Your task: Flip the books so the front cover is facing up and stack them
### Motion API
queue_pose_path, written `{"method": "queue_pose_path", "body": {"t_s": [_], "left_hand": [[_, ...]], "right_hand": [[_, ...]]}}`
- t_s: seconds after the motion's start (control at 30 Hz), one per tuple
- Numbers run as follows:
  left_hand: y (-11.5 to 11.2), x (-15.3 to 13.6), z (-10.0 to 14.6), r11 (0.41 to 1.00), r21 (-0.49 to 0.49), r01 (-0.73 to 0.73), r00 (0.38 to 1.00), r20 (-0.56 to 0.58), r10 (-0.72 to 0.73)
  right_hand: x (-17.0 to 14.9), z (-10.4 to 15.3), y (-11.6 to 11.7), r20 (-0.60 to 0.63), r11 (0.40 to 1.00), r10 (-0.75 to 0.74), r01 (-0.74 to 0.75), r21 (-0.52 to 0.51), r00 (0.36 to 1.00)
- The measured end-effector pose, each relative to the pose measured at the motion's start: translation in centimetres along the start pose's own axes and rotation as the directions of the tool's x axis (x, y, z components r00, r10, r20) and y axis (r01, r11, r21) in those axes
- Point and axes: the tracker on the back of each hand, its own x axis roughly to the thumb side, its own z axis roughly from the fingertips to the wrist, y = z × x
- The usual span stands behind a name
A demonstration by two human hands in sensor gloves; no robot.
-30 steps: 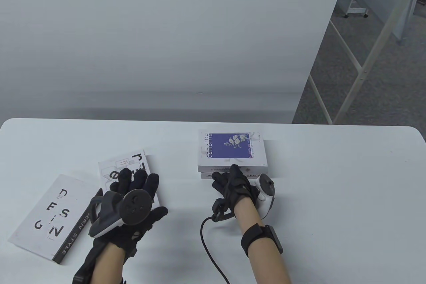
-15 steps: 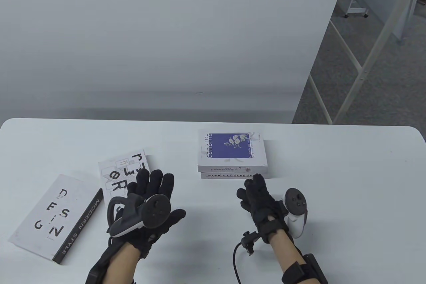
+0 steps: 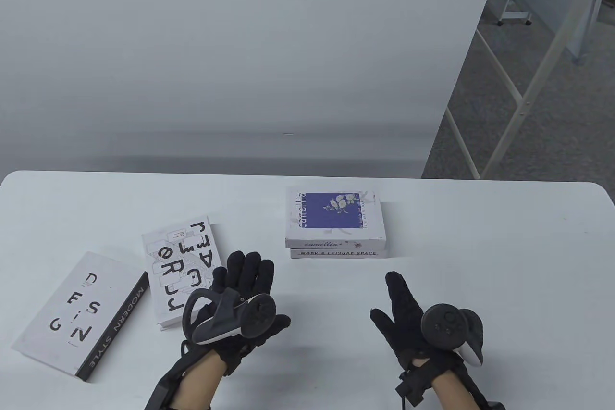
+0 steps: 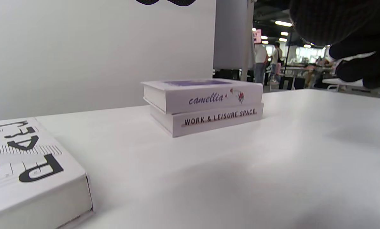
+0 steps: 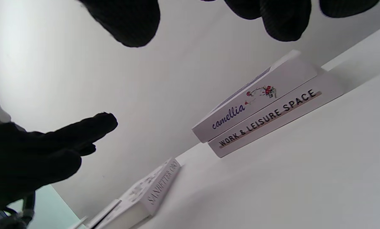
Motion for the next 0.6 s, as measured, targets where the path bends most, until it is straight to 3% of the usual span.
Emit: {"method": "queue_pose_path", "body": {"t_s": [0.2,0.37,0.6], "left_hand": [[-2.5,0.5,-1.0,0.997,-0.067,0.039,0.999,-0.008,-0.039],[-4.0,0.2,-1.4,0.992,-0.092,0.085,0.995,-0.048,-0.090],[-4.6,-3.9,-2.4,0.997,-0.074,0.022,0.977,-0.210,-0.037]], "right_hand": [[-0.2,1.4,-1.1,-0.046,0.970,0.225,-0.229,-0.086,0.973],[-0.6,1.8,-1.5,-0.096,0.908,0.414,-0.417,-0.022,0.905],[-0.7,1.9,-1.4,-0.068,0.869,0.492,-0.494,-0.012,0.868]]}}
